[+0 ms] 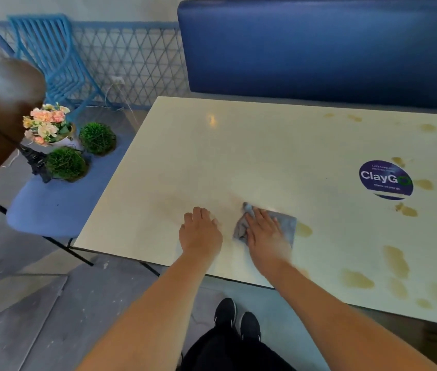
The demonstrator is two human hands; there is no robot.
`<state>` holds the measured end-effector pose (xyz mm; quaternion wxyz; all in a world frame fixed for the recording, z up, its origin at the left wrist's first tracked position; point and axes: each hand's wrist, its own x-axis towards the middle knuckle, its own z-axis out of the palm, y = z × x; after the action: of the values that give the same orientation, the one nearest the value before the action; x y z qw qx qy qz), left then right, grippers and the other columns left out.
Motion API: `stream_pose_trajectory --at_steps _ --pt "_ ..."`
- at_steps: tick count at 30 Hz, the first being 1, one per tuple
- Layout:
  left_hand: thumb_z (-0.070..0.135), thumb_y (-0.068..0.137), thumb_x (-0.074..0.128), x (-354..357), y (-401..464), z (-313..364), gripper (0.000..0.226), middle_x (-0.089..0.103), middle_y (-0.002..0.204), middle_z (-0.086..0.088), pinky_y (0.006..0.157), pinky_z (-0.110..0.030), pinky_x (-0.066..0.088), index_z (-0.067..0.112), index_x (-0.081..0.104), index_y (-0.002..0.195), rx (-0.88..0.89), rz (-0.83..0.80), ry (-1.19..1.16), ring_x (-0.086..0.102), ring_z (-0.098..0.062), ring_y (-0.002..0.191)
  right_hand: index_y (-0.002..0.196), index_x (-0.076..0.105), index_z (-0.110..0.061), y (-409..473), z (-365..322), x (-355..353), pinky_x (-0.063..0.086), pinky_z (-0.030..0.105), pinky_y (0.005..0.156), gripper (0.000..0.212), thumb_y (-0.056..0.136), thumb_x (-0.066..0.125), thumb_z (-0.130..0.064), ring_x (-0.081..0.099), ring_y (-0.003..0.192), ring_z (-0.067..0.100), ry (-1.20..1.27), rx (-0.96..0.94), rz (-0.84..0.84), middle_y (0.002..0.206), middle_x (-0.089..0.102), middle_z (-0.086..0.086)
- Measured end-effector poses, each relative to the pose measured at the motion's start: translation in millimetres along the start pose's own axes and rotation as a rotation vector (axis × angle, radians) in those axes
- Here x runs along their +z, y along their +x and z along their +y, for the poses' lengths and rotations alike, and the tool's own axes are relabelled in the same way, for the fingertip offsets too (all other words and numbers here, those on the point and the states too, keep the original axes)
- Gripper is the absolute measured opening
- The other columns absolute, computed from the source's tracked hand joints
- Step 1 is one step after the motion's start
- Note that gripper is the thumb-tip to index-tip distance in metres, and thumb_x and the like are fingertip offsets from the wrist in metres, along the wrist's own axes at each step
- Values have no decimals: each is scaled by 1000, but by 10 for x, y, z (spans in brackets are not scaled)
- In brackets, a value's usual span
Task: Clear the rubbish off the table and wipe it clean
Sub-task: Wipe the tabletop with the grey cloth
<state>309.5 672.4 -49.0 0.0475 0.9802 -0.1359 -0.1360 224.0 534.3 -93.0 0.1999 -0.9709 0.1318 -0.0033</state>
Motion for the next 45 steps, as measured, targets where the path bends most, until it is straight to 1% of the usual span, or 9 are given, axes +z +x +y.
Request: stream_pose_trajectory --at_steps 5,10,14,20,27,34,39,41,45 --pt "26 100 33 -65 68 142 43 35 137 -10 98 -36 37 7 33 138 -33 -21 118 35 -27 124 133 60 -18 -228 18 22 27 36 117 48 93 33 -26 47 134 20 -12 -258 -59 143 53 -1" --pt "17 95 40 39 101 238 37 36 132 -3 101 -31 32 16 39 132 162 70 41 33 -23 123 135 58 -24 59 502 -358 28 36 115 44 99 33 -30 41 138 19 25 38 88 144 50 -6" --pt "17 97 41 38 233 407 41 33 142 1 103 -29 30 24 40 138 470 53 -47 29 -21 131 114 70 -26 -148 637 -380 47 36 92 32 96 46 -14 51 121 19 188 253 325 130 59 -10" --pt "27 97 48 145 307 494 47 28 151 7 106 -30 28 31 38 142 616 -60 -16 24 -19 137 118 69 -20 -518 385 -16 21 28 116 39 98 35 -24 41 135 11 194 95 293 135 58 -8" --pt "46 97 47 101 344 497 51 22 152 9 105 -36 28 36 31 144 616 -115 73 21 -20 136 138 55 -21 -456 573 -105 12 33 120 56 95 22 -37 31 144 15 193 451 307 149 44 -4" --pt "46 99 42 84 362 554 48 19 151 7 106 -36 28 37 27 144 601 -135 120 21 -21 136 146 41 -33 -777 -44 144 7 33 121 46 101 32 -39 15 148 7 30 246 227 158 25 -14" --pt "46 100 40 97 366 546 52 16 154 7 109 -38 25 33 24 147 611 -144 137 18 -21 138 154 17 -32 -704 167 14 -9 32 120 55 100 8 -41 -5 149 10 -12 559 221 162 3 -11" --pt "46 101 38 115 367 523 50 13 155 6 110 -38 24 34 23 147 606 -146 147 16 -21 140 155 13 -28 -655 -35 96 -9 34 121 51 105 16 -32 -8 149 13 -27 616 243 163 2 -6" --pt "46 101 35 129 376 527 47 12 157 7 112 -38 23 36 23 146 597 -144 127 14 -20 141 153 25 -27 -788 -333 314 3 39 119 53 101 19 -31 7 150 15 -71 398 189 162 13 -5"
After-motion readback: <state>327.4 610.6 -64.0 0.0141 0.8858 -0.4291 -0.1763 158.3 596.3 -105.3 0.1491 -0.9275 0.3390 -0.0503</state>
